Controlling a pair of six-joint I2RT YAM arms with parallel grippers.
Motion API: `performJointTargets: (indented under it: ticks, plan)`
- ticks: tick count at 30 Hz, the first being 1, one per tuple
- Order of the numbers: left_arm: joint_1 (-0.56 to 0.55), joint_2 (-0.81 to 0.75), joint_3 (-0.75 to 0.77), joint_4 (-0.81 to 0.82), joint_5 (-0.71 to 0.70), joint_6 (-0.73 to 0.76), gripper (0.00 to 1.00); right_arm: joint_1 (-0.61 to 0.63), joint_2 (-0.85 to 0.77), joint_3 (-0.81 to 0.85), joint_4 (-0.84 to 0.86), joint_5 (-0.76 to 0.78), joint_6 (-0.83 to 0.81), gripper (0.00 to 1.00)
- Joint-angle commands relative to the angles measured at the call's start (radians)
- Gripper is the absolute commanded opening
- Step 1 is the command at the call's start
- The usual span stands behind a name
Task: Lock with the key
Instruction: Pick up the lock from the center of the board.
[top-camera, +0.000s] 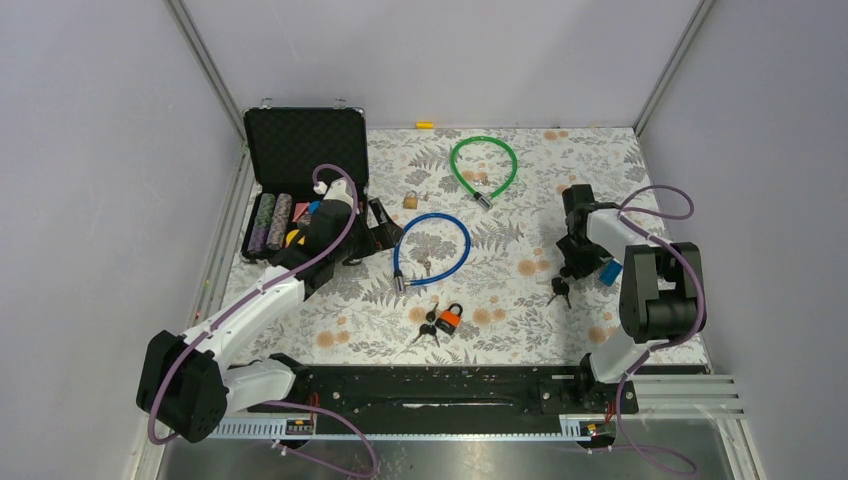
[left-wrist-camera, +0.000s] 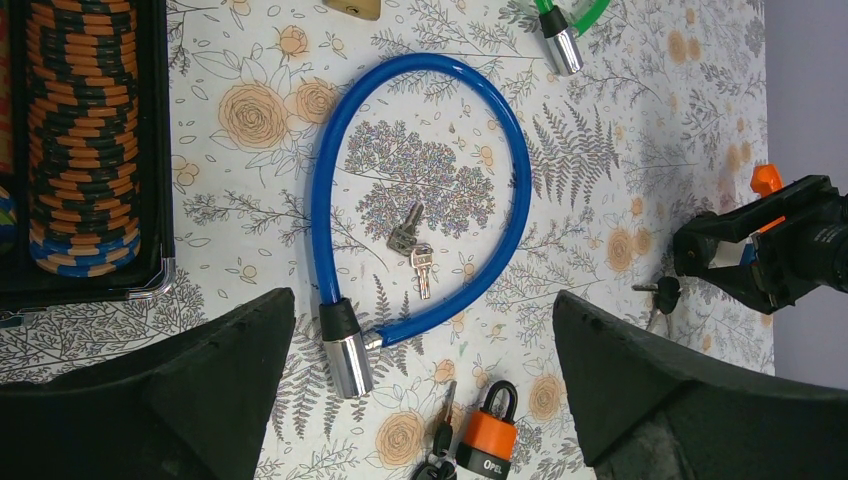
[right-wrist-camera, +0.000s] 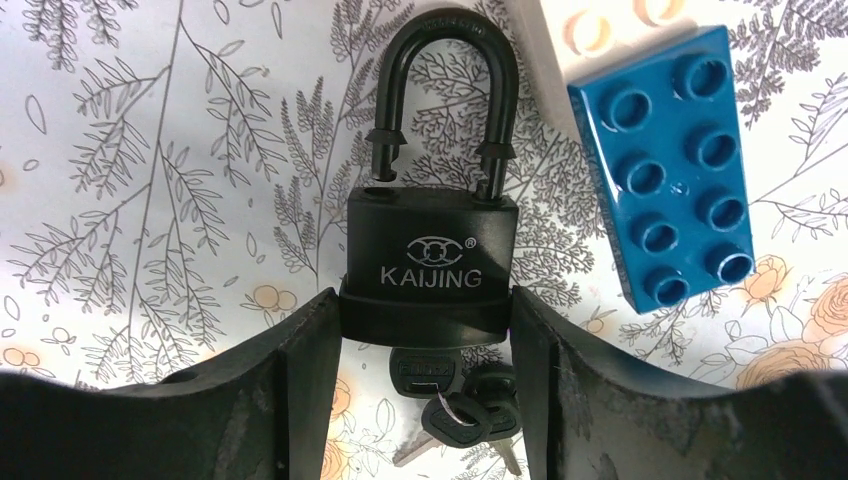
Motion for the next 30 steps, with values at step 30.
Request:
performJointTargets:
  ticks: [30]
  plan:
    - [-0.012, 0.02, -0.008, 0.112, 0.107, -0.012, 0.99, 0.114, -0.255, -0.129, 0.186, -0.407, -0.109, 0.25]
